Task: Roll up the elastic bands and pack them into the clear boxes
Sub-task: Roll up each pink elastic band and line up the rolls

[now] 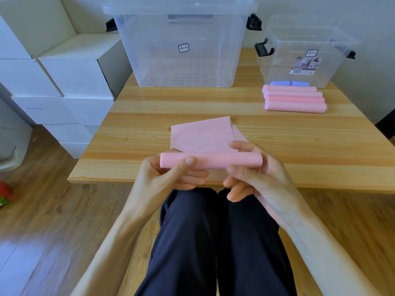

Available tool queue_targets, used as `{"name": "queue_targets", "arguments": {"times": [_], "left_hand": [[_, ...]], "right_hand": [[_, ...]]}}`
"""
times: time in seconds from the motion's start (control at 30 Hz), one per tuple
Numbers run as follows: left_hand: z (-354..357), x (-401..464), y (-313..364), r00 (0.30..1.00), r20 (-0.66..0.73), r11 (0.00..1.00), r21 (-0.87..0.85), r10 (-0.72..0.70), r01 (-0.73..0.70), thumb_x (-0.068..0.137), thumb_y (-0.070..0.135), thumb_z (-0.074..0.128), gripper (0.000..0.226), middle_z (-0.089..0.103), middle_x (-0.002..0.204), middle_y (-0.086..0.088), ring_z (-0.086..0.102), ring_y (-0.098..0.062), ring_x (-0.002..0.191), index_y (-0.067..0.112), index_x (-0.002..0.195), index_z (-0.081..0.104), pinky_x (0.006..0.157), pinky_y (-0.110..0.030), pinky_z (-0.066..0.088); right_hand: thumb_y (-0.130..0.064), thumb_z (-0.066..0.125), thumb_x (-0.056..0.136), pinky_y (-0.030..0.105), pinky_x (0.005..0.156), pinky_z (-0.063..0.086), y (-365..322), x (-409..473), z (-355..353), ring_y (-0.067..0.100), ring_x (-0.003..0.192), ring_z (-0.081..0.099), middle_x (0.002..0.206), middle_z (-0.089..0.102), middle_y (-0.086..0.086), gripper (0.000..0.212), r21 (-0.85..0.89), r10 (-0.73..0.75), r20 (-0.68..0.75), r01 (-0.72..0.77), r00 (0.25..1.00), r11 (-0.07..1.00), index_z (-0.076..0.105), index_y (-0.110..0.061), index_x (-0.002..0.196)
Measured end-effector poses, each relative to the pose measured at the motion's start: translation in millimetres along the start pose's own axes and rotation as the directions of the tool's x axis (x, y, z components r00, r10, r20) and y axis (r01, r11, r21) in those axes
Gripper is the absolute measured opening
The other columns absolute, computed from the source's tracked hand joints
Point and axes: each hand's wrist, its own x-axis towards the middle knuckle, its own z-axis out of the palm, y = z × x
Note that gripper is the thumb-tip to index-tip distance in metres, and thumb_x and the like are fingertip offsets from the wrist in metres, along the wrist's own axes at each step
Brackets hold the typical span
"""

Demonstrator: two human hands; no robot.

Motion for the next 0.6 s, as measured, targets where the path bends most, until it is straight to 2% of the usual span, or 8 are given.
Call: {"name": "queue_targets", "arguments": {"times": [0.07, 0.13, 0.2, 0.27, 0.33, 0.43, 0.53, 0.6], "left_hand": [[-0.3, 0.3, -0.2, 1.000, -0.013, 1.000, -0.002, -0.012, 0.012, 0.079, 0.037, 0.061, 0.031, 0.077, 0.078, -0.009, 0.076, -0.022, 0.073, 0.011, 0.091, 0.073, 0.060, -0.022, 0.057], [0.1, -0.6, -0.4, 0.999, 0.004, 0.999, -0.010, -0.036, 0.036, 0.081, 0.038, 0.066, 0.030, 0.078, 0.081, -0.009, 0.076, -0.022, 0.074, 0.013, 0.097, 0.073, 0.061, -0.022, 0.057], [1.0, -1.5, -1.2, 0.998, 0.030, 0.998, -0.026, -0.052, 0.053, 0.081, 0.035, 0.067, 0.025, 0.078, 0.083, -0.009, 0.076, -0.023, 0.075, 0.020, 0.100, 0.073, 0.062, -0.022, 0.057], [1.4, -1.8, -0.9, 0.998, 0.032, 0.998, -0.032, -0.052, 0.053, 0.080, 0.034, 0.063, 0.019, 0.077, 0.082, -0.010, 0.076, -0.022, 0.073, 0.025, 0.090, 0.076, 0.061, -0.022, 0.057], [1.5, -1.3, -0.3, 0.998, 0.029, 0.998, -0.019, -0.053, 0.053, 0.078, 0.036, 0.062, 0.024, 0.077, 0.080, -0.010, 0.076, -0.022, 0.073, 0.019, 0.090, 0.075, 0.061, -0.023, 0.058], [1.3, -1.6, -0.2, 0.997, 0.046, 0.998, -0.003, -0.067, 0.067, 0.078, 0.036, 0.062, 0.034, 0.077, 0.082, -0.011, 0.076, -0.024, 0.076, 0.012, 0.099, 0.072, 0.062, -0.023, 0.058], [2.0, -2.2, -0.5, 0.997, 0.046, 0.997, -0.041, -0.068, 0.070, 0.079, 0.031, 0.063, 0.028, 0.078, 0.085, -0.012, 0.076, -0.024, 0.078, 0.016, 0.101, 0.071, 0.063, -0.023, 0.057], [2.5, -1.8, -0.2, 0.998, 0.030, 0.998, -0.033, -0.048, 0.049, 0.079, 0.031, 0.063, 0.026, 0.077, 0.083, -0.012, 0.076, -0.024, 0.076, 0.013, 0.096, 0.071, 0.062, -0.022, 0.057]], "right_hand": [[-0.024, 0.075, 0.069, 0.028, 0.045, 0.054, 0.7, -1.0, 0.3, 0.025, 0.045, 0.065, 0.066, 0.069, 0.019, 0.043, -0.015, -0.013, 0.003, 0.013, 1.000, 1.000, 0.062, -0.010, 0.108], [-0.026, 0.072, 0.072, 0.026, 0.042, 0.052, 0.7, -1.5, 0.0, 0.026, 0.043, 0.064, 0.061, 0.067, 0.018, 0.036, -0.025, -0.029, -0.016, 0.029, 0.999, 0.999, 0.062, -0.005, 0.099], [-0.030, 0.071, 0.073, 0.027, 0.042, 0.052, -0.2, -1.0, 0.0, 0.026, 0.043, 0.064, 0.060, 0.067, 0.018, 0.041, -0.030, -0.033, -0.040, 0.031, 0.999, 0.999, 0.061, -0.001, 0.099], [-0.030, 0.072, 0.071, 0.028, 0.045, 0.054, -1.1, -1.0, -0.1, 0.026, 0.045, 0.065, 0.063, 0.068, 0.018, 0.046, -0.026, -0.026, -0.034, 0.025, 0.999, 0.999, 0.061, -0.004, 0.107], [-0.026, 0.073, 0.071, 0.029, 0.046, 0.055, -2.1, -1.7, -0.6, 0.027, 0.047, 0.066, 0.067, 0.070, 0.019, 0.048, -0.020, -0.025, -0.012, 0.024, 1.000, 1.000, 0.060, -0.011, 0.114], [-0.026, 0.073, 0.071, 0.028, 0.041, 0.052, -2.5, -2.8, -1.5, 0.027, 0.042, 0.064, 0.061, 0.068, 0.019, 0.039, -0.036, -0.050, -0.022, 0.049, 0.999, 0.998, 0.061, -0.007, 0.103], [-0.030, 0.075, 0.067, 0.028, 0.041, 0.052, -2.8, -2.8, -1.6, 0.026, 0.041, 0.063, 0.059, 0.067, 0.018, 0.037, -0.041, -0.055, -0.031, 0.054, 0.998, 0.998, 0.062, -0.005, 0.092], [-0.029, 0.076, 0.065, 0.028, 0.044, 0.054, -3.2, -3.1, -1.4, 0.025, 0.044, 0.064, 0.064, 0.069, 0.018, 0.042, -0.031, -0.042, -0.011, 0.041, 0.999, 0.999, 0.063, -0.007, 0.097]]}}
